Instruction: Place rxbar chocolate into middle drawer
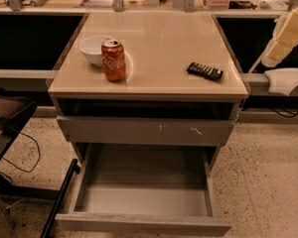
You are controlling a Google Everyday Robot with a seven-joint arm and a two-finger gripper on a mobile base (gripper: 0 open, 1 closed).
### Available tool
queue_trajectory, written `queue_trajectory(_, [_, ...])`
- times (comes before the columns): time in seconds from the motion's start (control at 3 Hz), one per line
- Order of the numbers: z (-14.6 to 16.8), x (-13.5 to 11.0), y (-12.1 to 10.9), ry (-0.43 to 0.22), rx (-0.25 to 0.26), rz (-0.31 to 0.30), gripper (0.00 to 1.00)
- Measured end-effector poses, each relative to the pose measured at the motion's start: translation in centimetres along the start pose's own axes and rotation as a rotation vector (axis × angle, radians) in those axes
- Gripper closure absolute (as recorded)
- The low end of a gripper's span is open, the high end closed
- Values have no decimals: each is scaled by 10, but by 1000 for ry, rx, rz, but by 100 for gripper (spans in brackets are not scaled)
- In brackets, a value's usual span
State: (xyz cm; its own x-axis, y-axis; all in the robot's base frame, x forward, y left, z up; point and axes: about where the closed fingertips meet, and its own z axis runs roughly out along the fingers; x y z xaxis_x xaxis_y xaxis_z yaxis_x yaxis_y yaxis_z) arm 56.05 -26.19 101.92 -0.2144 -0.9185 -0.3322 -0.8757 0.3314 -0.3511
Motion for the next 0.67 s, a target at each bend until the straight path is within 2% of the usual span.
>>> queue_trajectory(0.33, [28,7,-23,-13,-40,38,0])
queue_trajectory(0.67, [75,10,-27,2,-123,51,0])
